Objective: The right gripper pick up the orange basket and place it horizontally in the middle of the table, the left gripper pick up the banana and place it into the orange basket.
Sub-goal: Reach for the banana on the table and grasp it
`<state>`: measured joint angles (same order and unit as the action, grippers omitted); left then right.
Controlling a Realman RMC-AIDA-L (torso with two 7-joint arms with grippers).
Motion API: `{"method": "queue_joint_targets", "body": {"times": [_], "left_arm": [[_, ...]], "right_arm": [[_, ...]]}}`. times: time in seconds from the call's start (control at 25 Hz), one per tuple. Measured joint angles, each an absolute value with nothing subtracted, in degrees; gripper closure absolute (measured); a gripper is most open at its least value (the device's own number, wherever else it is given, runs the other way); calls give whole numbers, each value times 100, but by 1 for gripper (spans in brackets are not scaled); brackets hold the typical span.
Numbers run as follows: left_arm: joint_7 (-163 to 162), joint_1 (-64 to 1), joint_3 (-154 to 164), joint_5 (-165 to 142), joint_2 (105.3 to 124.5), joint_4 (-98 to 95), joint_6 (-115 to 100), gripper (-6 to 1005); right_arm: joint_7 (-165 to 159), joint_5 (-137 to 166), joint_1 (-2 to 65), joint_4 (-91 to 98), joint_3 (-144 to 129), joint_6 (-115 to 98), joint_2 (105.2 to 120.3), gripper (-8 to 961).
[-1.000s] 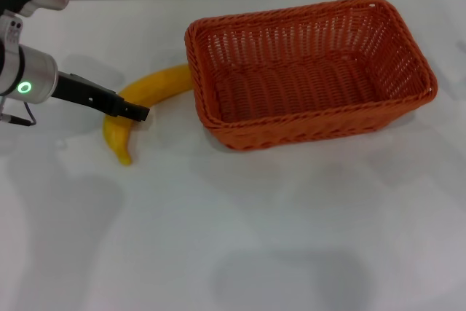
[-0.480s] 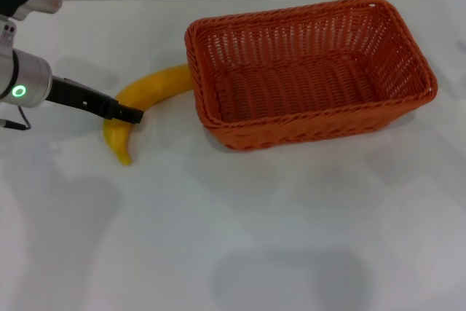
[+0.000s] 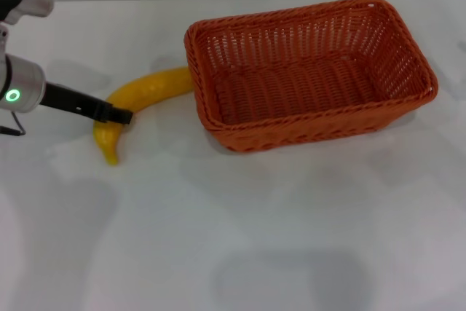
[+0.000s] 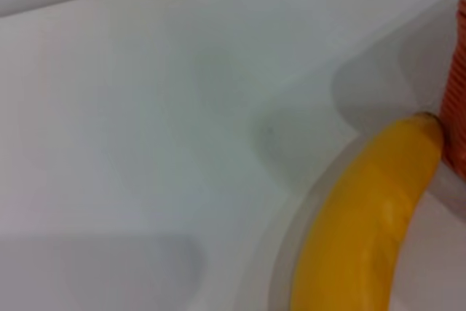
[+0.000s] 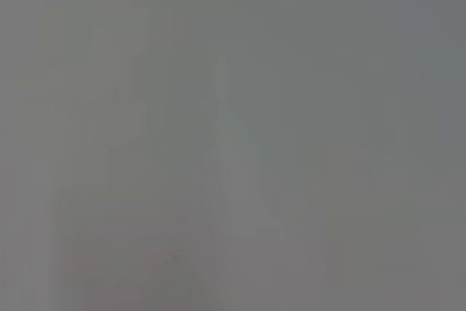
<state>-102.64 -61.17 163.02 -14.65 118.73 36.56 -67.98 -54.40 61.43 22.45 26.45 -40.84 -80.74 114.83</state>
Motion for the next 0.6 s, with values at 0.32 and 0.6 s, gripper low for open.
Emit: {"method": "queue_joint_targets", "body": {"times": [0.32, 0.6], "left_arm": [[-10289, -5761, 16301, -1086, 11899, 3796, -6818, 491], [-10137, -5245, 16306, -354, 11926, 4218, -6823, 493]], "right_arm": [[-5440, 6143, 2254, 2677, -4077, -8053, 11470, 112], [-5440, 6143, 2296, 2688, -4085, -8019, 11462, 112]]}}
